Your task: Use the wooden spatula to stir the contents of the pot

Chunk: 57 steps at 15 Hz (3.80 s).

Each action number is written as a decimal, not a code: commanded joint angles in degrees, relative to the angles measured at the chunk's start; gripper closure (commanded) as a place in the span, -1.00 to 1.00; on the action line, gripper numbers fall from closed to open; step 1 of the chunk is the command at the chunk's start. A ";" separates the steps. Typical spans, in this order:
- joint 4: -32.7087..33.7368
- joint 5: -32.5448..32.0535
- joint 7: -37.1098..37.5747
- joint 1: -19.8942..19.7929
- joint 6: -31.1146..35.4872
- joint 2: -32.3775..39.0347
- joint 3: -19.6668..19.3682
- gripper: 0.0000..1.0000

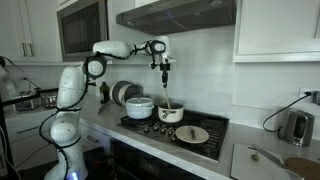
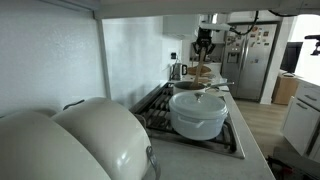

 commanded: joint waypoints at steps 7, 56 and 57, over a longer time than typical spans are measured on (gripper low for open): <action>5.53 1.09 -3.02 1.37 -0.19 5.49 1.71 0.86; 8.50 2.67 -6.33 1.72 -15.62 4.68 5.00 0.86; 9.12 2.88 -6.14 1.88 -16.36 5.19 5.42 0.86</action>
